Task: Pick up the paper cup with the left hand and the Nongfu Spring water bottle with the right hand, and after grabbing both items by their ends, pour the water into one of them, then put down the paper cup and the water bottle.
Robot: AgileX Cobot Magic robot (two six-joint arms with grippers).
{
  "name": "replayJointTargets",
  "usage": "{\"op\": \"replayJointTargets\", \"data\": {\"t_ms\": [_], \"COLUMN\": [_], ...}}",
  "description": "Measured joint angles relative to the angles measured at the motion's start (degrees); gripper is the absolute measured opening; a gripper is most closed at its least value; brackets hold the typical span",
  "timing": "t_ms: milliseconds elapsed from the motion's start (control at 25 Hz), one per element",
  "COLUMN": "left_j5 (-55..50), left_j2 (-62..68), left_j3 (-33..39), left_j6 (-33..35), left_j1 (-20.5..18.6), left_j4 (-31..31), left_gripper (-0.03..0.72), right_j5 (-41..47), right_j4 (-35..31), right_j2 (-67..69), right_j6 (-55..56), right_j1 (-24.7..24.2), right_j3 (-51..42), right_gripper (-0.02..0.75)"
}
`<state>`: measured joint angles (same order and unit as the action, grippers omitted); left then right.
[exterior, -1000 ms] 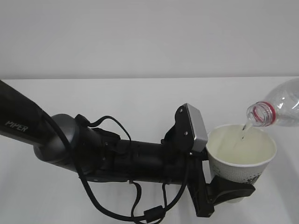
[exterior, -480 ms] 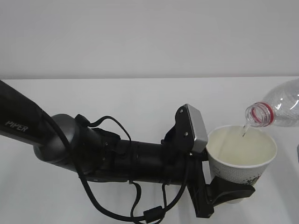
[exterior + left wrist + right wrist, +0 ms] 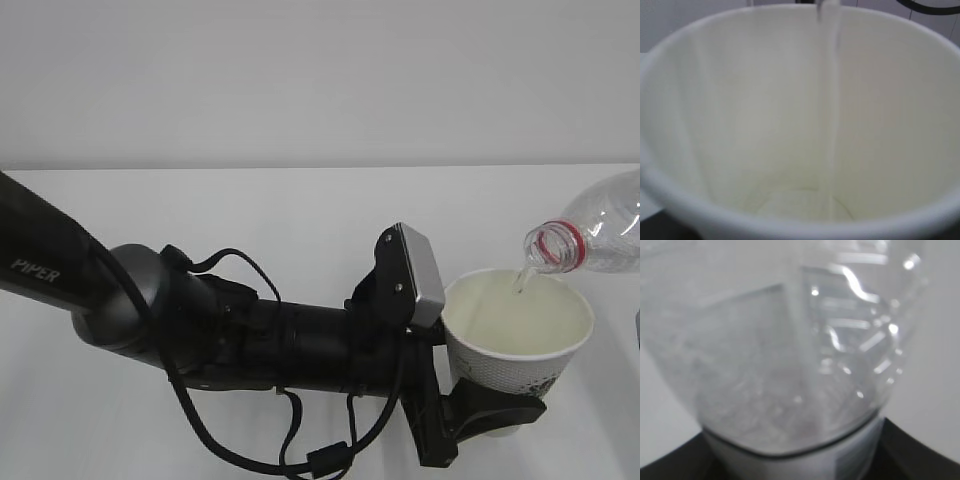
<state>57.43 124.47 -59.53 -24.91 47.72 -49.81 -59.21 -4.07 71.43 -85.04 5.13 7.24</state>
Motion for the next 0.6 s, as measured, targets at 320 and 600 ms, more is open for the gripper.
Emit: {"op": "replayJointTargets", "data": {"t_ms": [320, 600], "left_j5": [0.00, 0.00], "left_j2": [0.00, 0.00], "left_j3": [0.00, 0.00], "left_j6": [0.00, 0.00], "left_j1": [0.00, 0.00], "left_j4": [0.00, 0.00], "left_gripper": [0.543, 0.543], "right_j5": [0.00, 0.00], "right_j4": [0.00, 0.00], "right_j2": [0.00, 0.00], "right_j6": [-0.23, -0.23], "right_j1": [0.00, 0.00], "right_j3": [0.00, 0.00], "right_gripper": [0.431, 0.431]}}
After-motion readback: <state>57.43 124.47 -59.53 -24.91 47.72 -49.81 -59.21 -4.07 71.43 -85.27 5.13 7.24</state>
